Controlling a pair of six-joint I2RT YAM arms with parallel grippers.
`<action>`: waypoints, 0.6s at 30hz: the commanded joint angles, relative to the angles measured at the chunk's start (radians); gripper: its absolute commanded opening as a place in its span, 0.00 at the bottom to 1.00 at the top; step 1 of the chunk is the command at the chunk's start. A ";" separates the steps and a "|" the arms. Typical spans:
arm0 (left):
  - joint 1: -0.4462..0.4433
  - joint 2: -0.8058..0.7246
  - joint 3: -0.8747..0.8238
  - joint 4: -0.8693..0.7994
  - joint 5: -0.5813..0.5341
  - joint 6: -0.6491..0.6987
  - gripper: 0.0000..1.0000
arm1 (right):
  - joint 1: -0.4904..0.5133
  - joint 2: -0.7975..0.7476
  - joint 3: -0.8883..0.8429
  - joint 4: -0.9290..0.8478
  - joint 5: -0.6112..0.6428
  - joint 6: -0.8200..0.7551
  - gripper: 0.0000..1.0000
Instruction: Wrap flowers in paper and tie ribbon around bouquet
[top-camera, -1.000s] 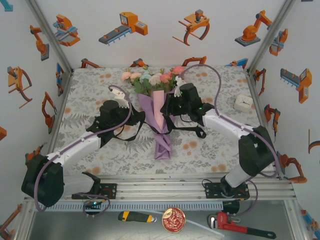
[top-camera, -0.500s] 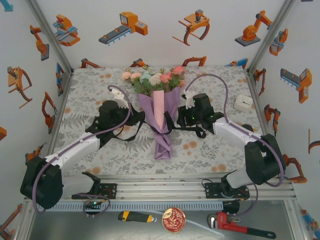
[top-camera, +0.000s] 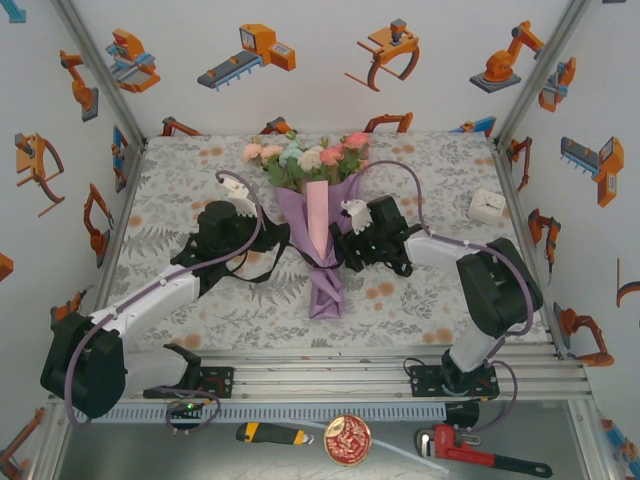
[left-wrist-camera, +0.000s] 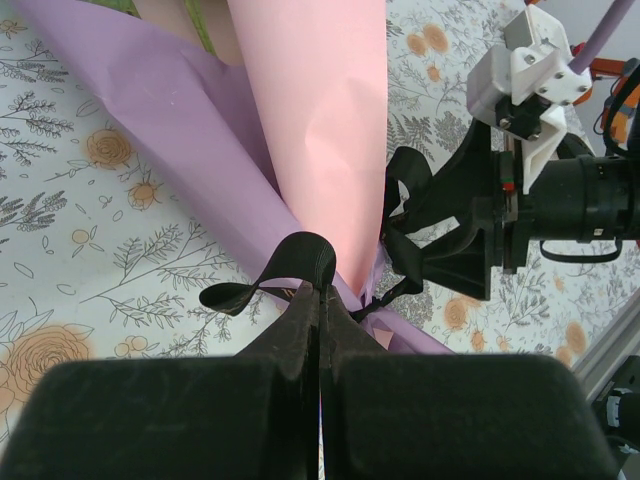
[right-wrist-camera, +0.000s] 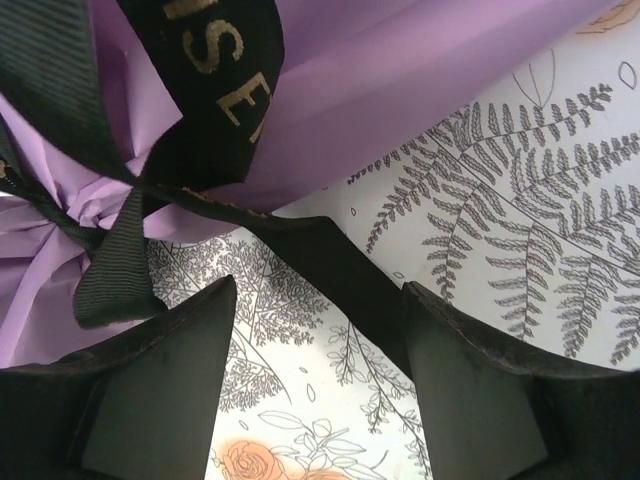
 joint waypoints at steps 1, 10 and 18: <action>-0.007 -0.004 0.017 -0.007 0.004 0.010 0.00 | 0.004 0.013 0.030 0.075 0.005 0.010 0.63; -0.007 0.002 0.018 -0.001 -0.001 0.009 0.00 | 0.004 0.069 0.039 0.160 -0.072 0.027 0.58; -0.007 -0.007 0.012 -0.005 -0.006 0.005 0.00 | 0.002 0.031 0.034 0.134 -0.058 0.020 0.18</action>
